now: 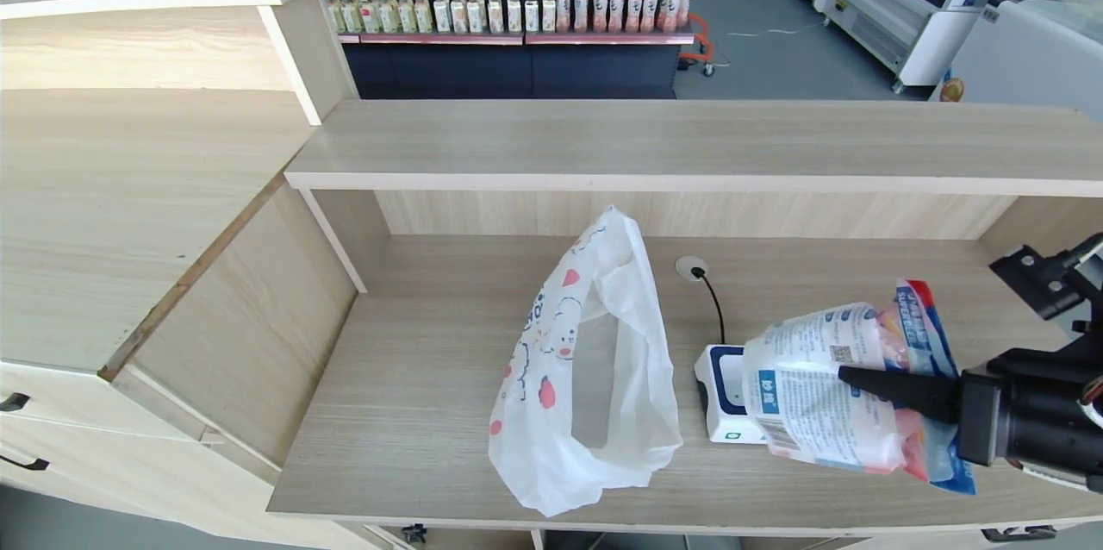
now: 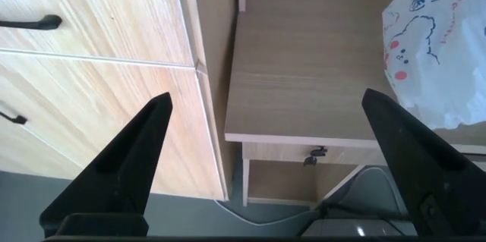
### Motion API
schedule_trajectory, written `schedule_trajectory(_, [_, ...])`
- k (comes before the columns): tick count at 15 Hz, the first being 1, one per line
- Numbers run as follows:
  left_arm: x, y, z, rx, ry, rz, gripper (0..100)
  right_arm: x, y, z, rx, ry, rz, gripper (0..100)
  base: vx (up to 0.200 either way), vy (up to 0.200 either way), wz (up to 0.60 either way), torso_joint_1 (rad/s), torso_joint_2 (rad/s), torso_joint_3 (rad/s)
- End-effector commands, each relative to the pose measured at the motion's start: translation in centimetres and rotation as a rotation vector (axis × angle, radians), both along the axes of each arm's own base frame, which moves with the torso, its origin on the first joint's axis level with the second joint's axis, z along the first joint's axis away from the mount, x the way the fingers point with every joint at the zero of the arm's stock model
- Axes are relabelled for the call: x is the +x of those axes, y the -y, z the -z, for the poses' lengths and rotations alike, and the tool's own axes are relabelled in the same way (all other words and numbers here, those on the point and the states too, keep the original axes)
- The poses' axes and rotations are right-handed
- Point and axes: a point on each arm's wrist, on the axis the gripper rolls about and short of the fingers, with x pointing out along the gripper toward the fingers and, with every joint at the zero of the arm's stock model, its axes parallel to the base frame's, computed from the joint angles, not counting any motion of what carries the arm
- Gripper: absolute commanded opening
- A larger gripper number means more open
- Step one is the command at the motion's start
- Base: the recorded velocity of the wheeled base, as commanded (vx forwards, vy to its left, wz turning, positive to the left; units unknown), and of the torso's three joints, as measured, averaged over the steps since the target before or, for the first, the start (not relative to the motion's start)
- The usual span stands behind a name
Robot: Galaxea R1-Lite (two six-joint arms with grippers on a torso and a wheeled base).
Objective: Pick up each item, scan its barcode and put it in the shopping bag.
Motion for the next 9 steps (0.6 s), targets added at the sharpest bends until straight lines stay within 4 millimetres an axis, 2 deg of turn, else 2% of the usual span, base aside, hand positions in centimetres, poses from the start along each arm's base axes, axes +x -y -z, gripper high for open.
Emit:
schedule_trajectory(1, [0.0,0.0,0.0,-0.001,0.000,0.000,100,2.0,-0.9,1.1,-0.026,-0.064,-0.017,0,0.000,0.000,0.00,0.000,0.00,0.000])
schedule_trajectory(5, [0.0,0.0,0.0,-0.001,0.000,0.000,100,7.6,-5.0,2.2,-0.125,-0.095,-0.012,0,0.000,0.000,0.00,0.000,0.00,0.000])
schedule_trajectory(9, [0.0,0.0,0.0,0.001,0.000,0.000,100,13.0,-9.8,5.4,-0.148,-0.084,-0.100,0,0.000,0.000,0.00,0.000,0.00,0.000])
